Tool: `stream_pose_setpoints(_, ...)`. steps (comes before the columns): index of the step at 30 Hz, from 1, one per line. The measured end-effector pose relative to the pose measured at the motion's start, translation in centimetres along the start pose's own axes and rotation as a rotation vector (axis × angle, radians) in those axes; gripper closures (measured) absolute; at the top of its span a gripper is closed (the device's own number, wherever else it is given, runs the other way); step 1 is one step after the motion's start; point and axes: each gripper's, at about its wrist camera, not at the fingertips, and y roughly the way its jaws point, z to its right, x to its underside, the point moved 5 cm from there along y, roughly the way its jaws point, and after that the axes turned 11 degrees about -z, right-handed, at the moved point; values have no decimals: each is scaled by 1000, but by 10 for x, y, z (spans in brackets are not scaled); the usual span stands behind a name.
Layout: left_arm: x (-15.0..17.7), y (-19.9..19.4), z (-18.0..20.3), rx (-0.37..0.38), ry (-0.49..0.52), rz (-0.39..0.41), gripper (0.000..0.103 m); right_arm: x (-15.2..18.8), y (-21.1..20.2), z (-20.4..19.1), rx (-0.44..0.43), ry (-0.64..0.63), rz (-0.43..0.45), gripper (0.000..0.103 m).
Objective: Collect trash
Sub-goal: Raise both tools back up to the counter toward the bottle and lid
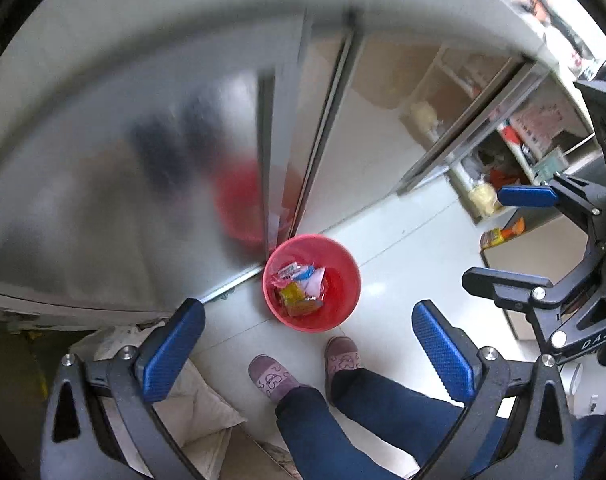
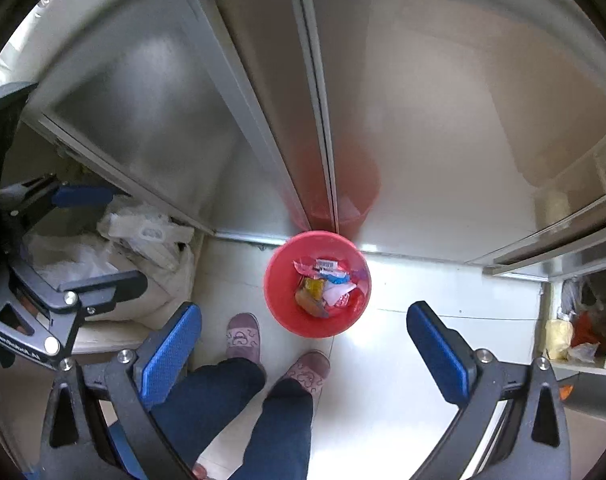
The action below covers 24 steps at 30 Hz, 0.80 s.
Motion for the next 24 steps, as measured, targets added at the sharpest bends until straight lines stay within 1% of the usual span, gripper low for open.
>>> stream_pose_setpoints(3, -4, -40, 2, -4, -26, 31, 0, -2, -39, -9, 40, -9, 41, 1)
stream_pose_setpoints(6, -8, -76, 5, -11, -30, 53, 0, -6, -77, -16, 29, -8, 66, 1)
stream_pose_setpoints(9, -12, -108, 5, -33, -42, 81, 0, -15, -111, -25, 21, -24, 95, 1)
stream_pose_setpoints(13, -15, -143, -3, -36, -61, 110, 0, -30, -144, -37, 2, -62, 143, 1)
stream_pose_setpoints(17, -23, -174, -23, -30, -82, 147, 0, -56, -168, -50, 0, -113, 183, 1)
stream_pose_setpoints(22, -41, -206, -58, -65, -114, 171, 0, -99, -189, -73, -8, -181, 243, 1)
stream_pose_setpoints(24, -52, -219, -74, -78, -110, 185, 0, -118, -198, -74, -18, -191, 260, 1)
